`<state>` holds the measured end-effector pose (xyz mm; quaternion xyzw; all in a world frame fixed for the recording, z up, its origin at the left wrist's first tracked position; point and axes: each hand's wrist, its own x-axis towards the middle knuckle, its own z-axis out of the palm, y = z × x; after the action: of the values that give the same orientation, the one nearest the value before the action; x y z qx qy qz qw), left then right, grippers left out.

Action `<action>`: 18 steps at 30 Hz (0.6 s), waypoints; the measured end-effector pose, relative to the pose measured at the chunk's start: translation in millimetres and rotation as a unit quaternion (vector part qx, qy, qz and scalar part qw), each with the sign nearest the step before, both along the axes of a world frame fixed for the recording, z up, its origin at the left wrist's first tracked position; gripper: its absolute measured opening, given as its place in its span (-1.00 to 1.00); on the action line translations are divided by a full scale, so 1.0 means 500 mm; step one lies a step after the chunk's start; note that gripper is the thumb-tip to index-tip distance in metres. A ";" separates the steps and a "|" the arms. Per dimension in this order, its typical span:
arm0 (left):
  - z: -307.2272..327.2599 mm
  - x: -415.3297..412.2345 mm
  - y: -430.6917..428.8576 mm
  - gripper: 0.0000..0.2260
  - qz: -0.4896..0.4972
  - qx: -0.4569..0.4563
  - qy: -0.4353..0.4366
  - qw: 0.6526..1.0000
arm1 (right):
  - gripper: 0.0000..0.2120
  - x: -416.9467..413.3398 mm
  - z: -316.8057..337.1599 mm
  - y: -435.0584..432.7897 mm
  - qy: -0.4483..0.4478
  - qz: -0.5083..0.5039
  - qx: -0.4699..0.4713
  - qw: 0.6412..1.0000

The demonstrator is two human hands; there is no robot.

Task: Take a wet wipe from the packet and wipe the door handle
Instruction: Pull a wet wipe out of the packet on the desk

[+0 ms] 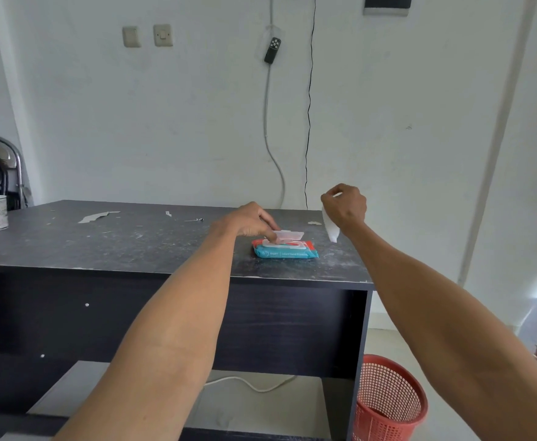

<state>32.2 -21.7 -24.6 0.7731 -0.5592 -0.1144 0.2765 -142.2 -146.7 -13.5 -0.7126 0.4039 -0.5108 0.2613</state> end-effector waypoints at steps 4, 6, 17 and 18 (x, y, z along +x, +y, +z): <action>-0.005 0.002 0.002 -0.80 -0.002 0.007 0.000 1.000 | -0.84 0.016 -0.013 0.003 0.041 0.069 0.028 0.996; -0.009 0.002 0.005 -0.80 -0.002 0.014 -0.002 1.000 | -0.90 0.024 -0.018 0.005 0.084 0.098 0.040 0.991; -0.016 -0.006 0.008 -0.73 0.023 0.021 0.003 1.000 | -0.82 0.031 -0.027 0.021 0.158 0.164 0.052 0.972; -0.016 -0.007 0.008 -0.75 0.021 0.017 0.002 1.000 | -0.81 0.030 -0.029 0.022 0.155 0.164 0.055 0.973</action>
<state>28.8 -17.6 -32.4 0.7889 -0.5407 -0.1194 0.2664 -127.1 -135.7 -27.9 -0.8243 0.3445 -0.3207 0.3147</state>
